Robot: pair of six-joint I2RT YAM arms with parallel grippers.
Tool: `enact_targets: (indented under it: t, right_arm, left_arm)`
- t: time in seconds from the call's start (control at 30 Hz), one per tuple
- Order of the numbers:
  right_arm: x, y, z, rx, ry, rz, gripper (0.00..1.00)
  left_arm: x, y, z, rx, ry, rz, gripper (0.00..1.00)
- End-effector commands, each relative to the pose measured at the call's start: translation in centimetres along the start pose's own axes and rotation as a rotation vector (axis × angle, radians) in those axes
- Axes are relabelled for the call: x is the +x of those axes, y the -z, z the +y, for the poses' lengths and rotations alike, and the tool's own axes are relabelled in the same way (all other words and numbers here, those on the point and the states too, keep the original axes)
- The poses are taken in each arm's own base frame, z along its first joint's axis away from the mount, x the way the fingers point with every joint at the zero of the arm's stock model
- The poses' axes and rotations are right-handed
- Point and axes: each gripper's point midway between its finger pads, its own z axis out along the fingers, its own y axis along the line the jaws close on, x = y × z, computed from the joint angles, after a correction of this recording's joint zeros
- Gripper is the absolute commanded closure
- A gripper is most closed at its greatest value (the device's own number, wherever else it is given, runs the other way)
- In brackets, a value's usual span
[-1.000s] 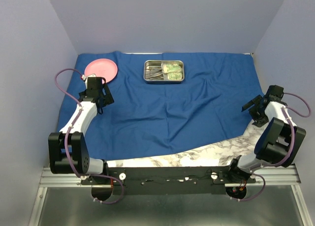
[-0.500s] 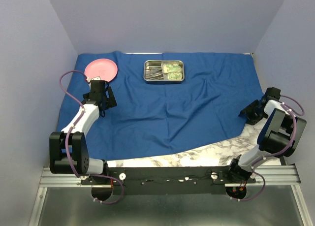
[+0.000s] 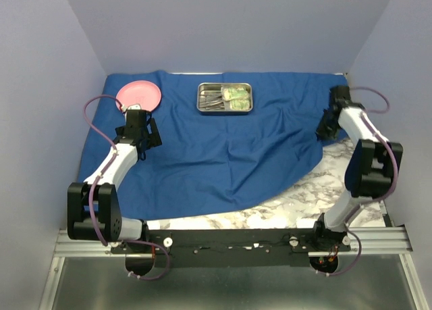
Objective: Open and lay out the surgical kit
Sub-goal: Smooth out the surgical kit at the center of the board.
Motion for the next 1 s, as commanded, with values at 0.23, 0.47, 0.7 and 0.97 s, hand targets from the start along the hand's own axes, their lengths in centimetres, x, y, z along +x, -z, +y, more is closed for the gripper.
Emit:
enact_targets:
  t: [0.23,0.47,0.7,0.97]
  right_arm:
    - [-1.9,-0.8,11.5,0.265,0.653,-0.035,0.57]
    - [0.2,1.6,13.6,-0.034,0.559,-0.062,0.29]
    - [-2.2,2.1,8.6,-0.237,0.115,-0.115,0.29]
    - [-4.8,-0.9,2.6,-0.334,-0.233,-0.099,0.25]
  left_arm:
    - [-1.2,0.3,-0.8,0.006,-0.031,-0.022,0.01]
    - [-1.1,0.0,-1.1,0.010,-0.029,-0.004,0.01]
    - [-1.1,-0.1,-1.4,0.019,-0.027,0.007,0.01]
    - [-1.1,-0.1,-1.4,0.019,-0.026,0.006,0.01]
